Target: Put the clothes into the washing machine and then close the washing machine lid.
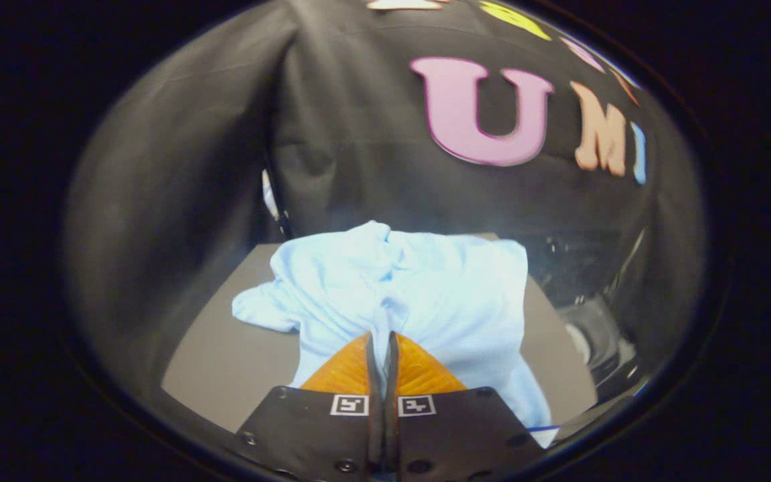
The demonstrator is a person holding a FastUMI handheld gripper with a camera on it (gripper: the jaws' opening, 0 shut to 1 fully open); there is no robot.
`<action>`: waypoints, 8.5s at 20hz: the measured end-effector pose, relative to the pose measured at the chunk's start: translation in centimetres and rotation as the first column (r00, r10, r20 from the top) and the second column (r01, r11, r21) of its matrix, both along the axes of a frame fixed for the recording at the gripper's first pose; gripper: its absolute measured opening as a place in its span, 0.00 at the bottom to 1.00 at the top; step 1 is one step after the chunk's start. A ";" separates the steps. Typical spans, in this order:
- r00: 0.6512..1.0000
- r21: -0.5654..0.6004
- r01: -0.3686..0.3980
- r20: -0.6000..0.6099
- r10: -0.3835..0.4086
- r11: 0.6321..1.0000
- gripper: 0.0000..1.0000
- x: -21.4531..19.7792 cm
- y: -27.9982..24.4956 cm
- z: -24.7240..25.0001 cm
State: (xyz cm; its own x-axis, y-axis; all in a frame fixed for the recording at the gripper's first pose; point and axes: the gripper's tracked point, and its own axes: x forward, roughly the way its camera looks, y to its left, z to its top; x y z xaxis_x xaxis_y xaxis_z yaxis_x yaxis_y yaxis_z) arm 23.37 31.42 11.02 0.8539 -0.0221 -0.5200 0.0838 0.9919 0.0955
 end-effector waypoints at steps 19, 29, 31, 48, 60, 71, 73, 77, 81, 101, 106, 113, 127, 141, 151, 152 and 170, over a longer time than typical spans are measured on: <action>0.942 -0.137 0.061 0.336 -0.012 0.989 0.01 -0.2 -15.2 12.5; 0.931 -0.195 0.149 0.358 -0.071 0.970 0.01 0.4 -26.0 12.0; 0.933 -0.233 0.162 0.352 -0.072 0.959 0.01 0.3 -27.9 11.3; 0.989 -0.271 0.126 0.110 -0.099 0.954 0.01 3.3 -36.9 -6.5; 0.998 -0.195 0.038 -0.042 -0.047 0.980 0.02 3.6 -36.3 -18.5; 0.995 -0.219 -0.010 0.097 0.032 0.976 0.08 3.2 -37.1 -19.0; 0.992 -0.224 -0.001 0.122 0.029 0.975 0.29 3.2 -37.1 -18.6; 0.993 -0.245 0.000 0.115 0.029 0.969 0.71 2.9 -37.1 -18.7; 0.988 -0.239 0.082 0.150 -0.046 0.967 0.96 2.8 -38.6 -18.2; 0.941 -0.217 -0.029 0.323 0.100 0.976 0.98 5.7 -30.8 -4.5; 0.883 -0.180 -0.061 0.450 0.137 0.982 0.97 7.5 -28.7 3.9; 0.799 -0.179 -0.060 0.581 0.155 0.982 0.97 9.6 -28.1 11.6; 0.835 -0.411 0.041 0.514 0.195 0.910 0.97 21.1 -33.3 8.6; 0.879 -0.202 0.070 0.476 0.035 0.977 0.95 23.5 -38.2 3.5; 0.792 -0.185 0.125 0.610 0.014 0.975 0.94 20.3 -38.4 4.7; 0.801 -0.188 0.125 0.599 0.013 0.974 0.94 20.0 -38.3 4.5; 0.835 -0.185 0.168 0.549 -0.040 0.968 0.93 14.8 -38.4 3.5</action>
State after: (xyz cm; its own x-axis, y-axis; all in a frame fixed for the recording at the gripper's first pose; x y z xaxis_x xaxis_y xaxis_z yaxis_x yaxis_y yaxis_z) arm 38.18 -7.01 14.52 0.9817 -0.1840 0.0496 0.1868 0.9806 -0.0598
